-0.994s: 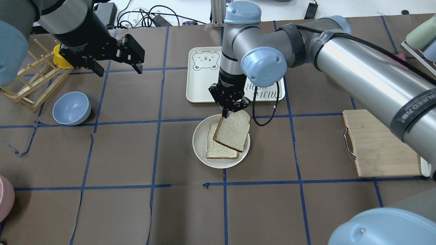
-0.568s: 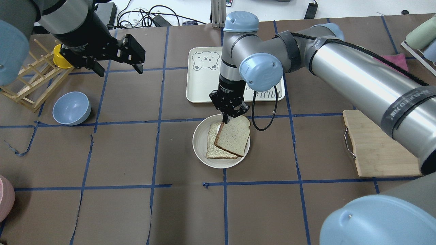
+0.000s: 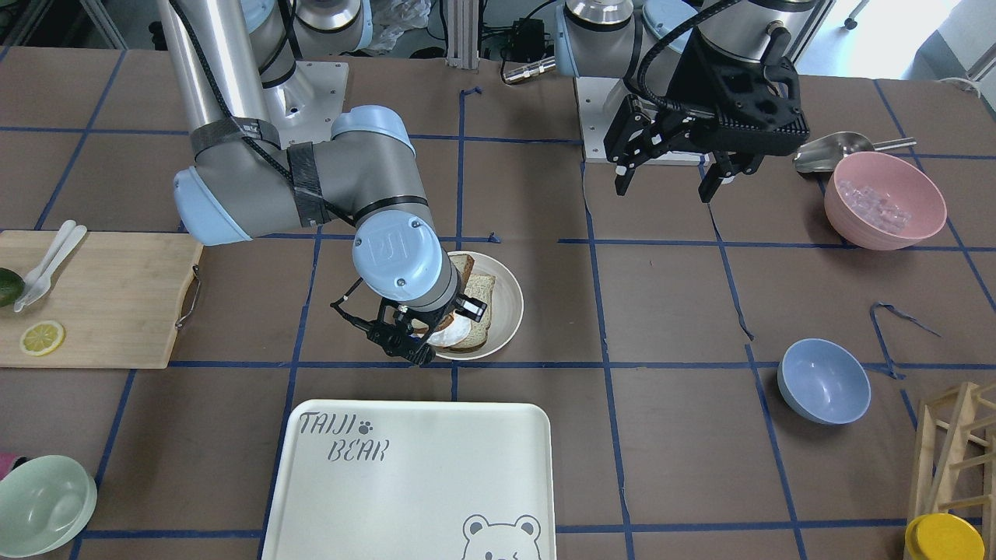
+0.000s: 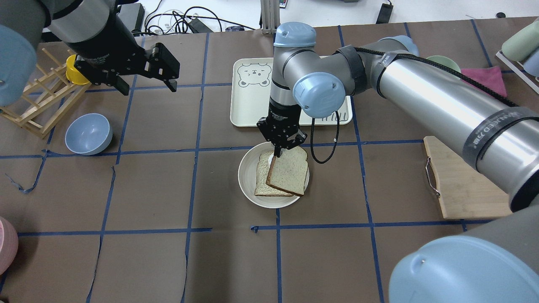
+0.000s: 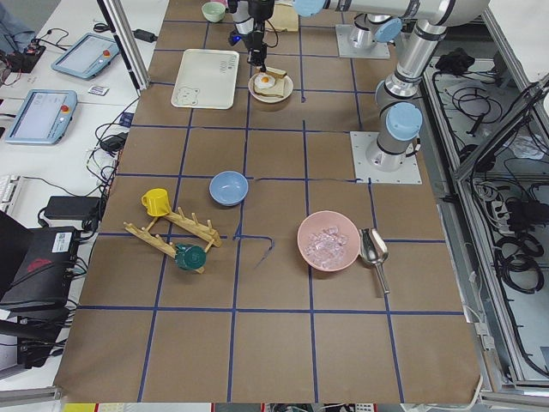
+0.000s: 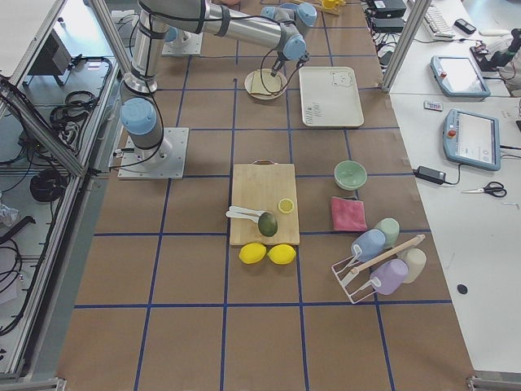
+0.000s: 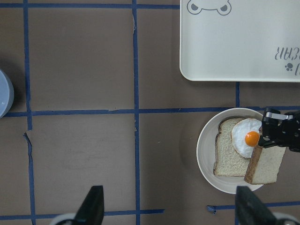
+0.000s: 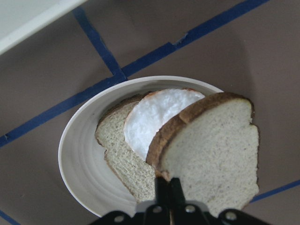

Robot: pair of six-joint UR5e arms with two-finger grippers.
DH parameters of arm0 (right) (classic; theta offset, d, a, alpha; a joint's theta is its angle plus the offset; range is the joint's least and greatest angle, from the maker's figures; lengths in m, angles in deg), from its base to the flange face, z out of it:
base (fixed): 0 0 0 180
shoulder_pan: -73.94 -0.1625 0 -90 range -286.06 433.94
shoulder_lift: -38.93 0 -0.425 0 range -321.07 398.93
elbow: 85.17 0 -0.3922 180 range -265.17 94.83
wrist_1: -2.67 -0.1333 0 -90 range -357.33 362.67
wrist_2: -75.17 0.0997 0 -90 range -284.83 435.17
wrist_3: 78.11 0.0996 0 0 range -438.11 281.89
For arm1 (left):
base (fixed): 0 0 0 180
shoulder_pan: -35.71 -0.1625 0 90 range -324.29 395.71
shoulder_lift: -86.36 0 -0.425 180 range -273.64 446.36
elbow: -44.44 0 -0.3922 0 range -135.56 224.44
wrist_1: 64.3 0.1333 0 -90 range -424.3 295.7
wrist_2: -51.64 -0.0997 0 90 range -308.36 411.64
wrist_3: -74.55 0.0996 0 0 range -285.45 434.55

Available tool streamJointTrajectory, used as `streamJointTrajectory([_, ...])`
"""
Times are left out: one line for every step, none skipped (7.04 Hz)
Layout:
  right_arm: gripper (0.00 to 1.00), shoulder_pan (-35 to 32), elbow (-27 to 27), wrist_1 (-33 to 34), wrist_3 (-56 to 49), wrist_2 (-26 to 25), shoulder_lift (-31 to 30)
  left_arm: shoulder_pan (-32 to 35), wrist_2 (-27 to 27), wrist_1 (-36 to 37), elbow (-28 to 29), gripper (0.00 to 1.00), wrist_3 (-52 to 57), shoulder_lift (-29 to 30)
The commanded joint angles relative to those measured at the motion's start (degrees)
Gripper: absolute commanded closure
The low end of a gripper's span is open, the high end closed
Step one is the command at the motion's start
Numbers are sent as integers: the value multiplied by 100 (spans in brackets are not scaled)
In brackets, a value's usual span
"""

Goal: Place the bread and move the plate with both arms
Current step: 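Lower the bread slice onto the egg and open the right gripper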

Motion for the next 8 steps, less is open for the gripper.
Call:
streamJointTrajectory([100,-155,16,258,-43,1,91,3,-13,0,-1,0,0,0])
streamJointTrajectory([100,-165,51,260,-61,1,91,3,-13,0,-9,0,-9,0])
streamJointTrajectory([100,-182,51,260,-43,9,91,3,-13,0,-1,0,0,0])
streamJointTrajectory([89,-182,51,277,-52,183,91,3,-4,0,-9,0,-9,0])
streamJointTrajectory([39,-182,51,312,-26,185,82,3,-4,0,-9,0,-9,0])
streamJointTrajectory([20,-182,51,312,0,185,56,3,5,0,-9,0,-9,0])
streamJointTrajectory([7,-173,51,312,-52,185,29,-5,5,17,-1,0,-9,17])
streamJointTrajectory([5,-173,34,312,-78,107,3,-5,5,44,-1,0,-9,17])
